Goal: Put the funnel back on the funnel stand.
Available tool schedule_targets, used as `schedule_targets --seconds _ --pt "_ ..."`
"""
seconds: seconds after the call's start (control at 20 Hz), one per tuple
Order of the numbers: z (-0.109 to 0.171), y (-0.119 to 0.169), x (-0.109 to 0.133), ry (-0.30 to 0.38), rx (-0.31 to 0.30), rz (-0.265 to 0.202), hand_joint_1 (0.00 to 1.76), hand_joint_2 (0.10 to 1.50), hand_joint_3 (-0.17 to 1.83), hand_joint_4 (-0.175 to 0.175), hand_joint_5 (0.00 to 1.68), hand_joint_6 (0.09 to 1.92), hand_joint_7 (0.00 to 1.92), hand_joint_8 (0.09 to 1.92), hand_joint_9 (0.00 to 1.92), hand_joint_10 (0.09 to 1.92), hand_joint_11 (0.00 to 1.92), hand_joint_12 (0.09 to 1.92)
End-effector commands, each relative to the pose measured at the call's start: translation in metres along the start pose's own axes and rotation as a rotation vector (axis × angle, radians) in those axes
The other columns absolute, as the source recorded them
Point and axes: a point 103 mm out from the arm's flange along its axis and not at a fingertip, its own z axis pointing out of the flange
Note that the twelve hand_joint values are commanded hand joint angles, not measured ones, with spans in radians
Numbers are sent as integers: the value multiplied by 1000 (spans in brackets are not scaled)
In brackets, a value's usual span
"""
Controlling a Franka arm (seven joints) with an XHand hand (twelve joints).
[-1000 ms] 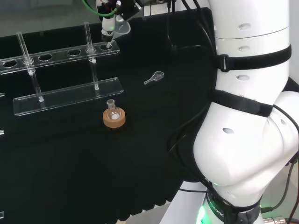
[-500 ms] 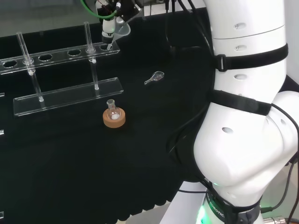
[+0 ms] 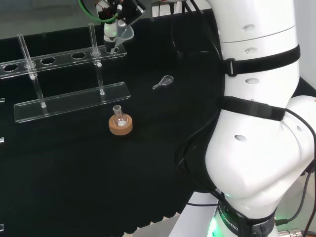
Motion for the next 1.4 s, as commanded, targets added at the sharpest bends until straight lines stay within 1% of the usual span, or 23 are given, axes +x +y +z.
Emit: schedule_targets --seconds 0.05,0.15,0.35,0.45,0.55,0.7,0.75,0.8,0.9,1.0,1.1,1.2,1.3,1.4 --pt "5 5 -2 -2 9 -7 1024 1089 0 175 1022 935 622 674 943 416 804 1125" --pt "9 7 -3 -3 17 -5 1024 1089 0 175 1022 935 618 674 942 416 803 1125" --pt "9 12 5 12 34 -11 1017 1093 2 175 1007 956 593 680 926 414 799 1127" --pt "9 12 8 18 30 -18 877 1056 -24 119 971 791 561 686 901 416 778 1134" --pt "9 13 8 20 31 -21 810 1037 -39 88 952 694 542 687 886 418 763 1137" --pt "7 12 11 19 25 -27 781 1027 -48 71 935 655 531 685 875 418 755 1139" --pt "2 13 20 14 20 -26 777 1026 -49 68 931 651 529 684 872 417 753 1139" --pt "0 13 23 16 18 -31 773 1025 -50 66 927 648 526 684 868 417 752 1140" --pt "2 12 22 28 18 -36 766 1022 -53 61 914 643 519 681 861 416 748 1140" --pt "5 10 14 37 23 -44 757 1018 -61 52 894 646 507 679 852 419 736 1148" --pt "6 10 11 41 35 -49 734 1003 -94 25 732 677 446 680 800 441 692 1180" --pt "5 8 11 47 44 -46 707 988 -143 -4 517 633 345 686 698 497 620 1226" --pt "4 8 11 48 59 -40 679 970 -167 -18 381 510 237 684 599 557 546 1269" --pt "5 7 11 50 71 -38 655 947 -174 -26 334 359 166 678 521 613 499 1295"
